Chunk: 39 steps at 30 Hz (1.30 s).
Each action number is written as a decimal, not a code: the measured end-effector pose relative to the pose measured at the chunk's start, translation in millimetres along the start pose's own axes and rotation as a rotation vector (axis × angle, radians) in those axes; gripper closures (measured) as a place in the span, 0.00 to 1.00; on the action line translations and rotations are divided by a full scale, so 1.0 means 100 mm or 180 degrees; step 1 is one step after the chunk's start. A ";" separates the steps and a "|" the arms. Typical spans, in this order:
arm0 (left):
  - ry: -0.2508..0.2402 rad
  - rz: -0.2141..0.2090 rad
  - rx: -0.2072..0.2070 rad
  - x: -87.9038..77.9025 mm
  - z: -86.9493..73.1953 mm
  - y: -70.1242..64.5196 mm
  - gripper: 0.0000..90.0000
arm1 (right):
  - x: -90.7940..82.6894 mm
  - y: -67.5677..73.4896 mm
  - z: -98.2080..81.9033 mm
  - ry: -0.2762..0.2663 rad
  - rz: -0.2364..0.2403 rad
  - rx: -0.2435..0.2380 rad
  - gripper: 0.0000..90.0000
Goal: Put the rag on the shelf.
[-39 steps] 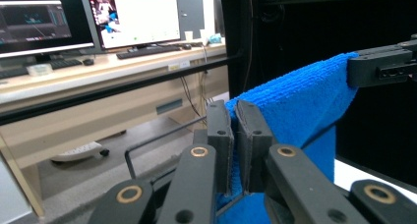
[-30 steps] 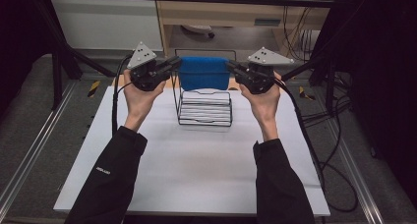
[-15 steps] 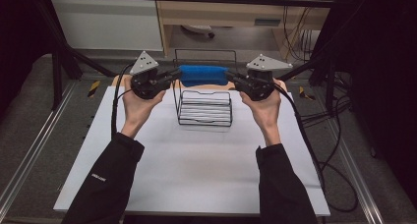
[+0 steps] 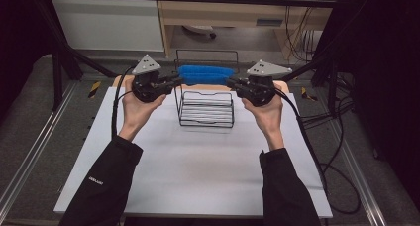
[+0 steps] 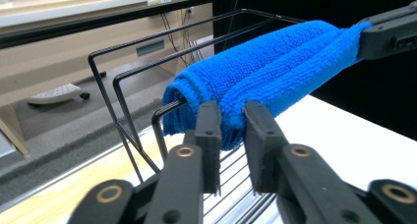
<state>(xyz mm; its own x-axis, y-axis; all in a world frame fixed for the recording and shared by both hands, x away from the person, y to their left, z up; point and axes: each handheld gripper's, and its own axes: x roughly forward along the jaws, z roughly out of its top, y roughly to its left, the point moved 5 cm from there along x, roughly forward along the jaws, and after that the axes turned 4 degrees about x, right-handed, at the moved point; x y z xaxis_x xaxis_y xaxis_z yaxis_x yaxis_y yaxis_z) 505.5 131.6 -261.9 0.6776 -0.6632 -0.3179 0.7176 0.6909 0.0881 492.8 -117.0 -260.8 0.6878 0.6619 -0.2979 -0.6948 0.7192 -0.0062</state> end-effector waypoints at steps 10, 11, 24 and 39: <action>-0.0117 -0.0039 -0.0048 -0.09 0.21 0.00 0.80 | 0.01 0.00 -0.06 0.0043 0.0017 -0.0045 0.95; -0.0124 -0.0053 -0.0053 -0.09 0.22 0.00 0.81 | 0.02 0.00 -0.06 0.0057 0.0015 -0.0057 0.95; 0.0354 -0.0207 -0.0015 0.16 -0.02 -0.07 1.00 | 0.03 0.00 -0.10 0.0092 0.0062 -0.0089 0.89; 0.0471 -0.0150 0.0055 0.28 -0.16 -0.09 1.00 | 0.02 0.09 -0.01 -0.0046 0.0223 0.0110 0.84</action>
<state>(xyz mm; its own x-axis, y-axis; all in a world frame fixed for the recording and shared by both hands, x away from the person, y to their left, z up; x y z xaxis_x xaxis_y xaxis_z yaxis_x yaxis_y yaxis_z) 516.1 111.4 -286.6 0.6130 -0.6441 -0.4576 0.7515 0.6542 0.0858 487.7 -108.8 -262.7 0.6409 0.7138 -0.2825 -0.7339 0.6776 0.0472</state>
